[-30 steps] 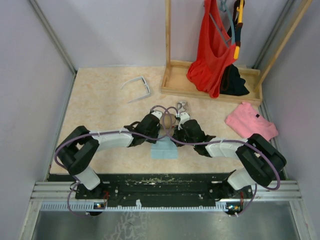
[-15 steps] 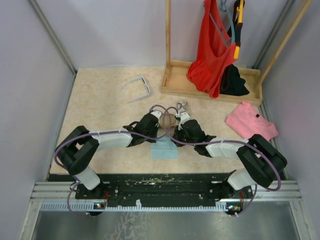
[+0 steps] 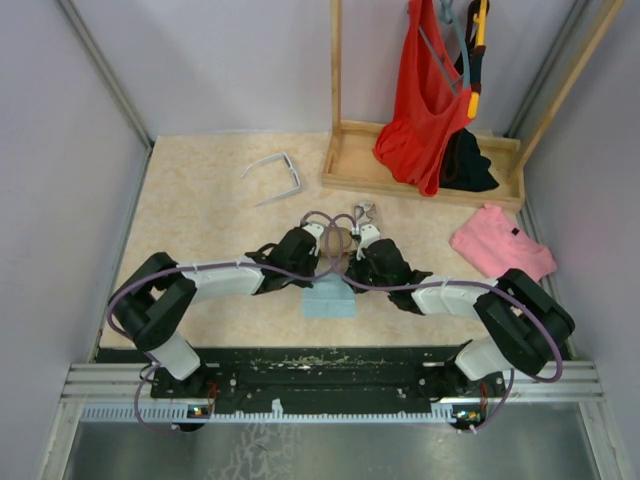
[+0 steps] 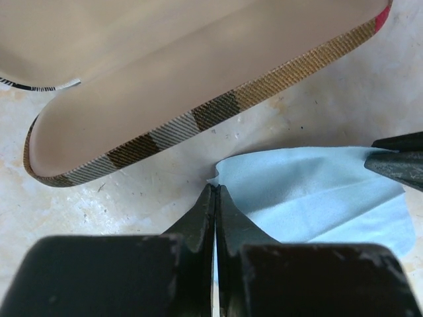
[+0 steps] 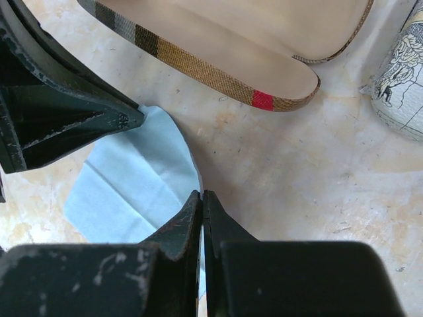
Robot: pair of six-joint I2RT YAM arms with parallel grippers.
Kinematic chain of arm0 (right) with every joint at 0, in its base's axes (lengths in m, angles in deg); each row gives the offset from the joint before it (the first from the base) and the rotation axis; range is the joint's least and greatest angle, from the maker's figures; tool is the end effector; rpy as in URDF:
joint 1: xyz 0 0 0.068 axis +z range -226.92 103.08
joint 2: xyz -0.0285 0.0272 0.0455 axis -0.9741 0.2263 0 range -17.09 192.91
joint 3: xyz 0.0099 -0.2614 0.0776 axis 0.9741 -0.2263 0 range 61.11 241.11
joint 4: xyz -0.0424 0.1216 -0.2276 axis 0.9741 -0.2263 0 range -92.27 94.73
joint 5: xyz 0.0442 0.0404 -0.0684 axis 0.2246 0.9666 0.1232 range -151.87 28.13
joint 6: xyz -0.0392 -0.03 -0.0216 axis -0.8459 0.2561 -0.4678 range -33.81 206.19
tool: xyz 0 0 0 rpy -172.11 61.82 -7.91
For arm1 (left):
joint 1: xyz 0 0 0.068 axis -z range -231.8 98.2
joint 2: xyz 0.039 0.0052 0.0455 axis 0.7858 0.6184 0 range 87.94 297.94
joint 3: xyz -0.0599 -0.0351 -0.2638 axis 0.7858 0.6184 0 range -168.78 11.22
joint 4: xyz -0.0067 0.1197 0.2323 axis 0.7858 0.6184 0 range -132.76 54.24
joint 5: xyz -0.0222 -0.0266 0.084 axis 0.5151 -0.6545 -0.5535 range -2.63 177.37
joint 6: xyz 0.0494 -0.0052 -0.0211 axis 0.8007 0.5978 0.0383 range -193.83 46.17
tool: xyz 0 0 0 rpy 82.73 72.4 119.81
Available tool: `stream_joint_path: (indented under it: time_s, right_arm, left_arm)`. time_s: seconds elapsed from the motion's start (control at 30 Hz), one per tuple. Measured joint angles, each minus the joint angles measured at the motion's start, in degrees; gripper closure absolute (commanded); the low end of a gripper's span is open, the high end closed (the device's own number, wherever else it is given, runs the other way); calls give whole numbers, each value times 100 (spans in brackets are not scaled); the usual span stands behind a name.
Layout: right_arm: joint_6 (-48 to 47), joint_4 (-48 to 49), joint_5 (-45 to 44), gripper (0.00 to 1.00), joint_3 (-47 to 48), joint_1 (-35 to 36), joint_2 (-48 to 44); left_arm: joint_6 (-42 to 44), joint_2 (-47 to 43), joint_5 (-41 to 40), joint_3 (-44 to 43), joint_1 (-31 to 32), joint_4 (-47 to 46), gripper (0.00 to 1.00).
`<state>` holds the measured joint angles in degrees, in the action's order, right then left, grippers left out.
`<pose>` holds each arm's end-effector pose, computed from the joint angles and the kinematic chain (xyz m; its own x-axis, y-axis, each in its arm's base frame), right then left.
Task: Organize the sunglasses
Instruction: Fold the glasses cleaning cloth at the center of the board.
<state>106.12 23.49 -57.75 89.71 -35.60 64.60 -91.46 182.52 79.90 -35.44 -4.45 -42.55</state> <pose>0.1991 0.1786 0.1532 -0.6378 -0.1081 -0.7626 -0.5167 0.7943 0.3196 0.2220 -0.2342 0.1536 -0.6839 0.2993 -0.6653 0.4863 0.8669 -0.1099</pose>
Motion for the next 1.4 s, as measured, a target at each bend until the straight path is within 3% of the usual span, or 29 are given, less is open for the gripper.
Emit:
stream_joint_path:
  time_s: [0.73,1.4]
  right_arm:
    - [-605,-306,-498,100,417,0,20]
    - [-584,-251,-186,100,138,0,20]
  left_arm:
    - [164,-588,-249,492,-59,-437,99]
    - [203,-1143,369,1379,-59,-1303,99]
